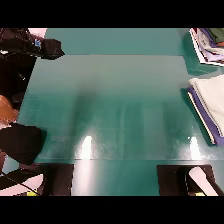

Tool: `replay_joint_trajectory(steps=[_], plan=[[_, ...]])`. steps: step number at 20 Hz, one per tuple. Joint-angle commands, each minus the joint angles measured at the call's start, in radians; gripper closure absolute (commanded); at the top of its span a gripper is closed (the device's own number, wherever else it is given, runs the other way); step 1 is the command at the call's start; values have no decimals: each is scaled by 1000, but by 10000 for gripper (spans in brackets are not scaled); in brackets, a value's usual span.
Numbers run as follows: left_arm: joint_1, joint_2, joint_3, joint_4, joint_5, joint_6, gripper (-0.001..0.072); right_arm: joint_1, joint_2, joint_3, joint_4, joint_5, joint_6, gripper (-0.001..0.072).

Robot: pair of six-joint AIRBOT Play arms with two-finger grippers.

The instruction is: Fold the shirts.

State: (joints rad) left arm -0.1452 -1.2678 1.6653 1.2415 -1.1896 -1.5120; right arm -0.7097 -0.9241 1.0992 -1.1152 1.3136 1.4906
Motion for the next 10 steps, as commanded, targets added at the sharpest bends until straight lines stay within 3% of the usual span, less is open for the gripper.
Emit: replay_joint_trajectory(steps=[1,5,7,10], plan=[[-1,0,0,0,3,0,677,243,24,-6,103,-58,1,90],[-1,0,0,0,5,0,677,577,23,-6,92,-180,0,109],[-1,0,0,0,5,0,677,697,23,-6,92,-238,0,297],[-1,0,0,0,5,0,677,796,23,-6,92,-276,0,697]])
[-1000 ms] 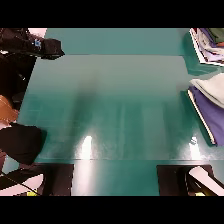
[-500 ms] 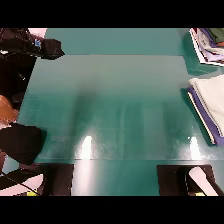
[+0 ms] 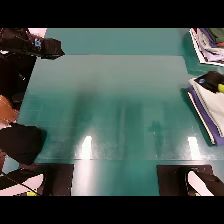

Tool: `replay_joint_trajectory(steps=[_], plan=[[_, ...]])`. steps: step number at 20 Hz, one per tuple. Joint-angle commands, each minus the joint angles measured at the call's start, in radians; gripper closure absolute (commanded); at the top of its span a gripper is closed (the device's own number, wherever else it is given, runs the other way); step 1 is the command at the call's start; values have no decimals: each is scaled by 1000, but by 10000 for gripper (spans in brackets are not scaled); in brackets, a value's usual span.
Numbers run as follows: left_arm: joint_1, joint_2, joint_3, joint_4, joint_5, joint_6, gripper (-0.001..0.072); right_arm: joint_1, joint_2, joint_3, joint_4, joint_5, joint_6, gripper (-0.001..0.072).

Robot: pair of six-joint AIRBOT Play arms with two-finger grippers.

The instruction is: Fold the shirts.

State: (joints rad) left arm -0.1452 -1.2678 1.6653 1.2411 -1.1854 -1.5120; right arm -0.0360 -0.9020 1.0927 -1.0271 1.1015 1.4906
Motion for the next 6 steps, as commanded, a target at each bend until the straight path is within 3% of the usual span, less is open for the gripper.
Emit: replay_joint_trajectory(steps=[1,6], plan=[[-1,0,0,0,0,0,677,135,1,0,4,-62,0,696],[-1,0,0,0,0,0,677,128,2,0,5,-51,0,696]])
